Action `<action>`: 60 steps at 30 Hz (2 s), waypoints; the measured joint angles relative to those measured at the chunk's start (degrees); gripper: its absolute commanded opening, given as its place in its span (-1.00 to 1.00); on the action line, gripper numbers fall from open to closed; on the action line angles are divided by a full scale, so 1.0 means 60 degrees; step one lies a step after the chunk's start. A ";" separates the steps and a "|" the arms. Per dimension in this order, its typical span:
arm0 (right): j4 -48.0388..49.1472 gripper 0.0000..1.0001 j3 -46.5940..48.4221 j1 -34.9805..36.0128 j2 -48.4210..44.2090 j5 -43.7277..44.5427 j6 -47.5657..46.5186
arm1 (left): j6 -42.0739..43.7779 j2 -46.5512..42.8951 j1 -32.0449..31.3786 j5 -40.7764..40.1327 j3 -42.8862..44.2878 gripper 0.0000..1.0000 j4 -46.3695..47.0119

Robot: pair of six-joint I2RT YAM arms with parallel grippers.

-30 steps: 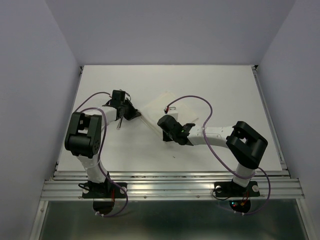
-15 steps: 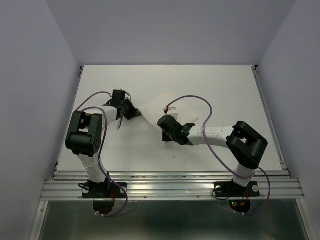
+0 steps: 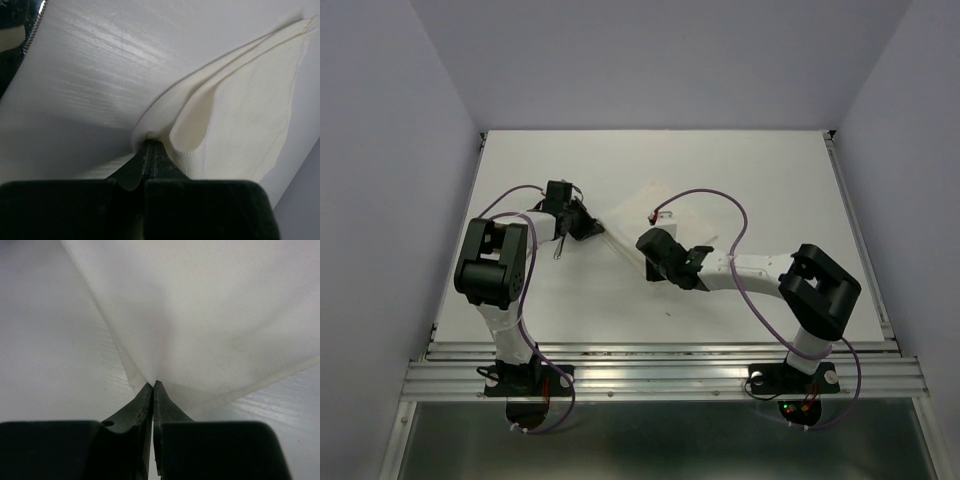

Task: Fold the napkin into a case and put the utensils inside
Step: Smooth out the lower triangle-folded napkin at the center of the board.

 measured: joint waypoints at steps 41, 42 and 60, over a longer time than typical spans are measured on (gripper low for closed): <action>0.0080 -0.61 -0.1005 0.0474 -0.1162 0.0095 -0.0393 | -0.0098 0.0619 0.0000 0.0444 0.0557 -1.00 0.0280; 0.0062 -0.61 -0.1071 0.0495 -0.1162 0.0066 -0.0393 | -0.0102 0.0627 0.0004 0.0452 0.0568 -1.00 0.0280; -0.0022 -0.28 -0.1282 0.0623 -0.1279 -0.0117 -0.0437 | 0.0189 0.0273 0.0000 0.0055 0.0605 -1.00 -0.0452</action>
